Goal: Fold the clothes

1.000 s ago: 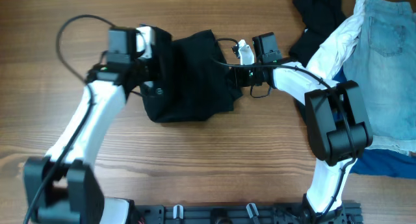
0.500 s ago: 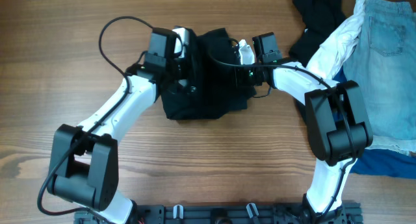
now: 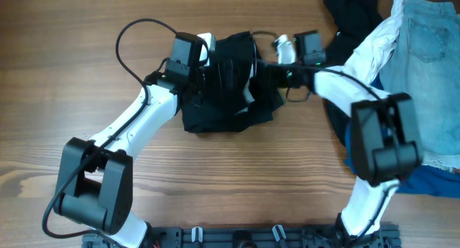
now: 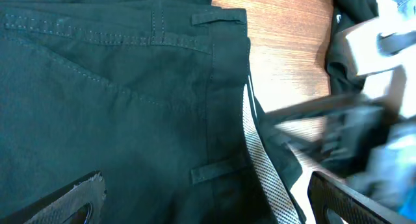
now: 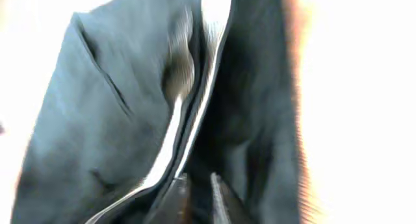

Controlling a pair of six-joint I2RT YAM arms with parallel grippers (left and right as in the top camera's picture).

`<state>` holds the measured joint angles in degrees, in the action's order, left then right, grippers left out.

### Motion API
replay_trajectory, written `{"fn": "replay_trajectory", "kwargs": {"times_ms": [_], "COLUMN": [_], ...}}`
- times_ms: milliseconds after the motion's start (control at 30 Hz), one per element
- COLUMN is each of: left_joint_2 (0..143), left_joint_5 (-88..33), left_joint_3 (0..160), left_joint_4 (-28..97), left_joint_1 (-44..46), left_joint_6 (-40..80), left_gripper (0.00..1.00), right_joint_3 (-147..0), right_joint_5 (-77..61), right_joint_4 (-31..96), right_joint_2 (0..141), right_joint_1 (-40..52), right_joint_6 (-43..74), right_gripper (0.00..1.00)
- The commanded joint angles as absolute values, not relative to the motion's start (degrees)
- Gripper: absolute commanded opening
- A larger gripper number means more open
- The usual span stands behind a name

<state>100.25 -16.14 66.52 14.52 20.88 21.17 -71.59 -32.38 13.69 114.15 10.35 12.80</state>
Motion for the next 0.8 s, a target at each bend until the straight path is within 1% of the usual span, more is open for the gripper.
{"fn": "replay_trajectory", "kwargs": {"times_ms": [0,67,100,133,200,267,367,467,567,633,767], "left_joint_2": [100.6,100.6,100.6,100.6,100.7,100.9,101.0,101.1,102.3,104.4,107.0], "left_joint_5": [-15.4,-15.4,-15.4,-15.5,-15.6,-15.6,-16.4,-14.8,-1.6,4.3,2.5], "left_joint_3": [67.8,67.8,67.8,67.8,67.8,67.8,67.8,67.8,67.8,67.8,67.8], "left_joint_4": [14.6,15.7,16.7,17.9,21.1,24.3,28.6,31.3,33.2,33.9,35.3], "left_joint_1": [20.7,20.8,20.8,21.0,21.7,22.8,25.6,28.7,32.4,34.5,36.4], "left_joint_6": [21.5,21.4,20.7,18.9,12.0,3.9,-6.5,-13.8,-16.6,-18.2,-19.3], "left_gripper": [1.0,1.0,1.0,1.0,1.0,1.0,1.0,1.0,1.0,1.0,1.0], "right_joint_3": [-71.7,-71.7,-71.7,-71.7,-71.7,-71.7,-71.7,-71.7,-71.7,-71.7,-71.7], "right_joint_5": [-32.0,-31.9,-31.9,-32.0,-32.0,-31.4,-28.8,-28.7,-28.8,-28.7,-28.7], "right_joint_4": [14.2,15.3,15.8,16.4,17.5,18.6,19.9,20.2,20.8,21.8,22.1], "right_joint_2": [103.9,101.3,100.5,99.7,99.0,99.0,99.2,99.2,99.2,99.2,99.2], "right_joint_1": [6.4,4.9,4.4,3.8,3.0,2.5,2.4,2.4,2.4,2.4,2.4], "right_joint_6": [12.7,11.9,11.9,11.7,10.6,10.4,10.5,10.5,10.5,10.5,10.5], "right_gripper": [0.34,0.62,0.7,0.76,0.82,0.87,0.89,0.9,0.91,0.91,0.92]}}
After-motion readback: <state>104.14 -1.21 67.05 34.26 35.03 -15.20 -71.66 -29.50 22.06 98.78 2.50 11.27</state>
